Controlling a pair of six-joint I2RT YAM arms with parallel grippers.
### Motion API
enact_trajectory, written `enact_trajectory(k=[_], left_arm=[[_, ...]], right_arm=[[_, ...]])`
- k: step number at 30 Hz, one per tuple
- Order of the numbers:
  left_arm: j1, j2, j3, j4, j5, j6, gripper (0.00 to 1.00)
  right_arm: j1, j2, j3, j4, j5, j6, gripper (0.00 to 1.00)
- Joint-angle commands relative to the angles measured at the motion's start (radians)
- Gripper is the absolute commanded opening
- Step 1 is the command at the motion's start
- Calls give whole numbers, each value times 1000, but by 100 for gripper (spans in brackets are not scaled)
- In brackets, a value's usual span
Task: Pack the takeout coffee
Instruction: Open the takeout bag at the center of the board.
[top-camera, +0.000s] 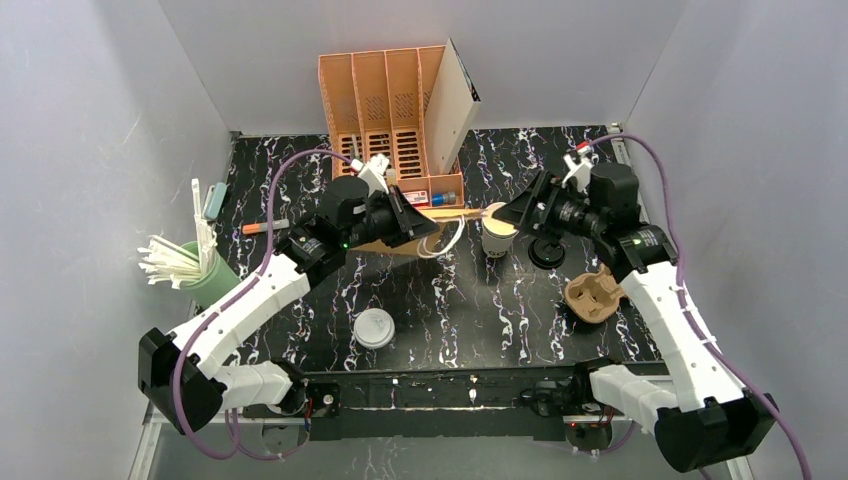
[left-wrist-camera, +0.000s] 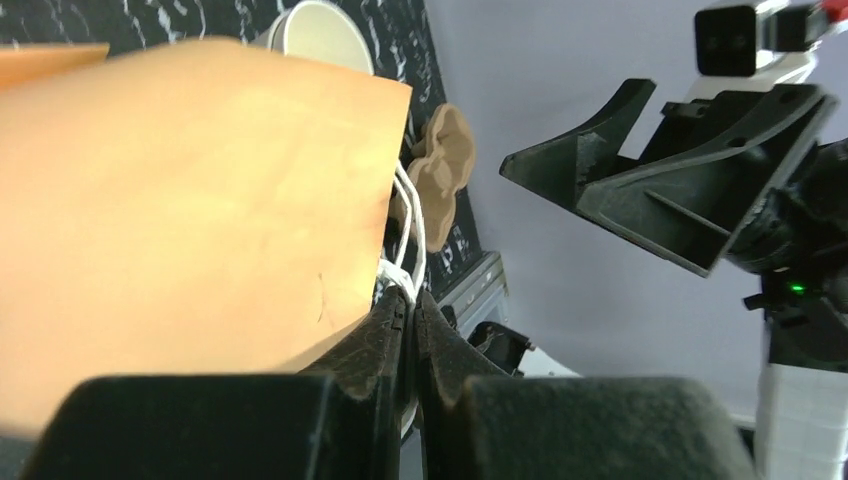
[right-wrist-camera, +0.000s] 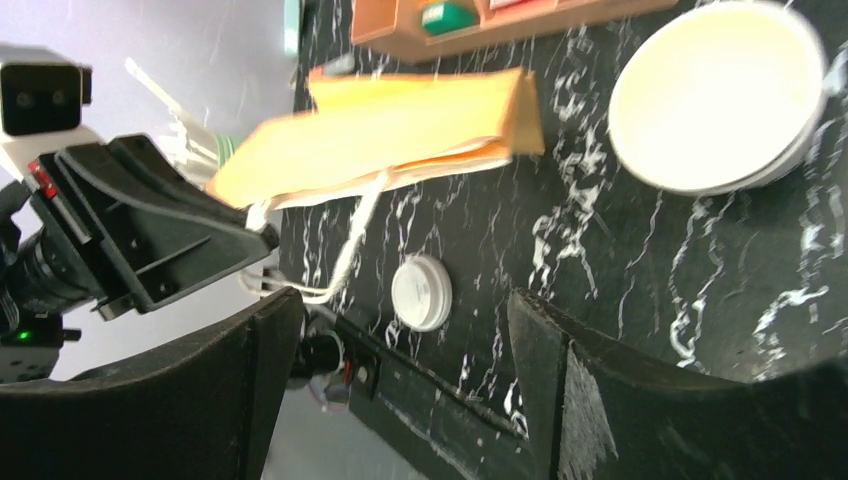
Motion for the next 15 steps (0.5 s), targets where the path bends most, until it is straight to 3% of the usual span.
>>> enact_trajectory(k=[1,9,15], left_arm=[[-34,1,-46,20,-3,31,0],[-55,20,-69,45,-9,28,0],[-60,10,-66,51,-10,25,0]], right_arm=[[123,14,15,-42,88,64,84],[286,14,4,12,262,229,92],[301,2,-56,-4,383,431,97]])
